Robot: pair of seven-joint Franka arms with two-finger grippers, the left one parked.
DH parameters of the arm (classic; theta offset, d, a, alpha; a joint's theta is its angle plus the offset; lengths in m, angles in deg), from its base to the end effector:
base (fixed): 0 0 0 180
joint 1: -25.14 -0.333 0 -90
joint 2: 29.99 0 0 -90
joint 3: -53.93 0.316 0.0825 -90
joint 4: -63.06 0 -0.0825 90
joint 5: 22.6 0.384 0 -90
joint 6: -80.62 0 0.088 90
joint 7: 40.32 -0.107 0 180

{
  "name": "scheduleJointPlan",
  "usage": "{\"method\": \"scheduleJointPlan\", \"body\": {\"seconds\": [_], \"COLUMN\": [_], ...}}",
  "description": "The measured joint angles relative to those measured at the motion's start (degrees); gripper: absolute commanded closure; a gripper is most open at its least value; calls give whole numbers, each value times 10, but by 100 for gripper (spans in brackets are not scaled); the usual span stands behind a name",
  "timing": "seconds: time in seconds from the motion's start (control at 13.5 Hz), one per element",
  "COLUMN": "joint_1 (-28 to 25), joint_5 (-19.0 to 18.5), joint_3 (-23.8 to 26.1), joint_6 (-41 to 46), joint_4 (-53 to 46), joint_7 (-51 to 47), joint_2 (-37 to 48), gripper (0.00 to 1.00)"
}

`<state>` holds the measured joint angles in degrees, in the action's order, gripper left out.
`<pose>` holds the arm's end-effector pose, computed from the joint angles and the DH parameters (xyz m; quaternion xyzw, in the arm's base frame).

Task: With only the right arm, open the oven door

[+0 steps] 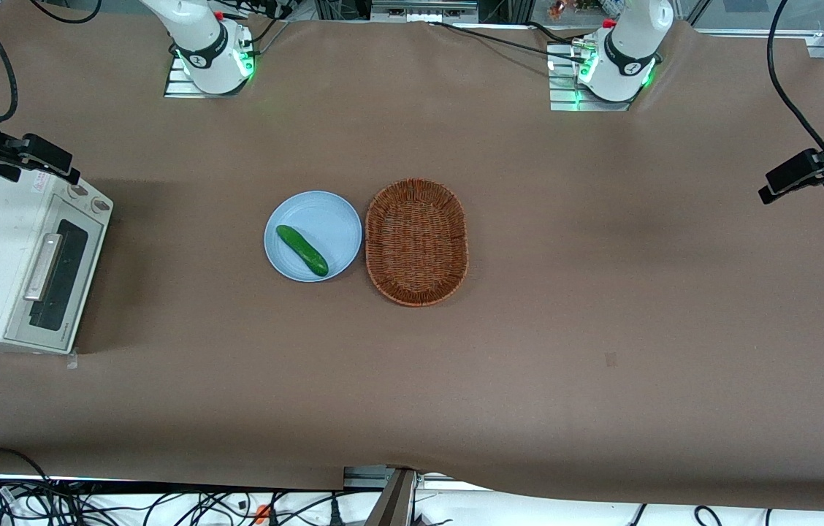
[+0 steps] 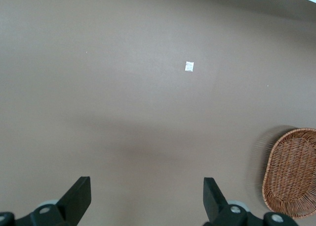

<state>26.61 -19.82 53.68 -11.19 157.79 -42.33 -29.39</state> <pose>0.5516 -0.0115 0.5941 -0.9989 0.0338 0.0203 0.0242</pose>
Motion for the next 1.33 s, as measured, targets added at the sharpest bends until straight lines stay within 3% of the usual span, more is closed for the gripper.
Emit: {"method": "scheduleJointPlan", "body": {"seconds": [1.33], "joint_1": [-1], "joint_5": [0], "joint_3": [7], "joint_6": [25], "joint_4": [4], "joint_7": [-2], "joint_2": [-11], "gripper": [0]}}
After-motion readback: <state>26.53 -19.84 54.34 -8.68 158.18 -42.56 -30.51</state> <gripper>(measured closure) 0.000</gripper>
